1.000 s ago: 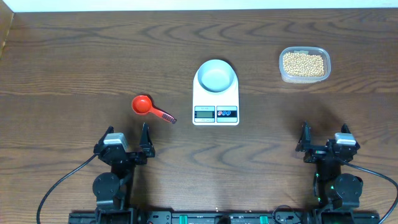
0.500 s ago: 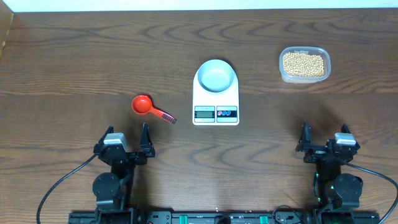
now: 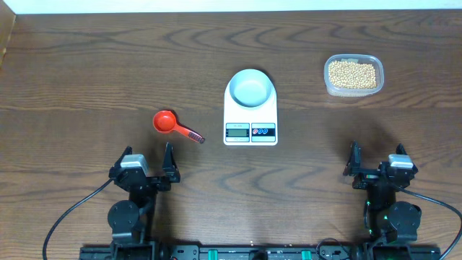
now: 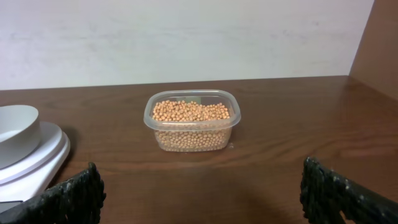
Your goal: Scoop item into bowl and weigh 50g on scale
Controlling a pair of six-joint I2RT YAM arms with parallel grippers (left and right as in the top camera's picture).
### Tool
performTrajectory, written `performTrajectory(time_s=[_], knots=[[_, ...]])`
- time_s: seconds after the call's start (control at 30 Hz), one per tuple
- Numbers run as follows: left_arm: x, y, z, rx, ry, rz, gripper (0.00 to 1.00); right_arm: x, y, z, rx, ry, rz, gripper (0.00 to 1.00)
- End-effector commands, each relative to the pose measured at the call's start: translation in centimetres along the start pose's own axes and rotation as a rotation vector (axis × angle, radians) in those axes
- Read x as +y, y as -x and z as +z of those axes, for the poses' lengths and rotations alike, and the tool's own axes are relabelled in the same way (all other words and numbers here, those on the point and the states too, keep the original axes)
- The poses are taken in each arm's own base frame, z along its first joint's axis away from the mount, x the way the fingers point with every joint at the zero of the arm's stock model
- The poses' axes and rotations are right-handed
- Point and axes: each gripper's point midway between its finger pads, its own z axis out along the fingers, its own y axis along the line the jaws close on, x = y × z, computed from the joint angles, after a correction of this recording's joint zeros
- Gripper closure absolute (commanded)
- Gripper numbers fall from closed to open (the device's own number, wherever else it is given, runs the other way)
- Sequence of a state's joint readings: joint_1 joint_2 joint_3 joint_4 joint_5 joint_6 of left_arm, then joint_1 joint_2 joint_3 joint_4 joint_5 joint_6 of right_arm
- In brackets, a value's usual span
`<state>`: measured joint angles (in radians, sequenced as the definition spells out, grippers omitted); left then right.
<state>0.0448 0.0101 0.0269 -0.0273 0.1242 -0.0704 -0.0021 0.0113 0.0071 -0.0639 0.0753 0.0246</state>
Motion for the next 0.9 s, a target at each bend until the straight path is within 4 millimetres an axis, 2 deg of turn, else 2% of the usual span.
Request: performTrajectory(time_s=[0.0,0.3,0.4,0.5,0.57,0.73,0.87], knots=[[0.1,-0.1,0.2,-0.018,0.003,0.016,0.01,0.3,-0.1,0.0,0.001,0.015,-0.007,0.01],[0.3,2.2,-0.2,-0.089,0.022,-0.009,0.01,0.3,-0.1,0.0,0.001,0.015,-0.007,0.01],[0.0,4.6,-0.8,-0.140,0.019,-0.007,0.01,0.3,-0.1,0.0,0.002,0.015,-0.007,0.07],[-0.3,6.4,-1.3,-0.171,0.014,-0.011,0.01,0.3,-0.1,0.0,0.001,0.015,-0.007,0.01],[-0.4,7.3,-1.5,-0.177,0.012,-0.025,0.01,0.3,-0.1,0.0,0.001,0.016,-0.007,0.01],[-0.7,9.0,-1.5,-0.108,0.023,-0.035,0.01,0.3,-0.1,0.0,0.002,0.015,-0.007,0.01],[0.2,10.4,-0.9,-0.038,0.090,-0.108,0.01,0.3,-0.1,0.0,0.001,0.015,-0.007,0.01]])
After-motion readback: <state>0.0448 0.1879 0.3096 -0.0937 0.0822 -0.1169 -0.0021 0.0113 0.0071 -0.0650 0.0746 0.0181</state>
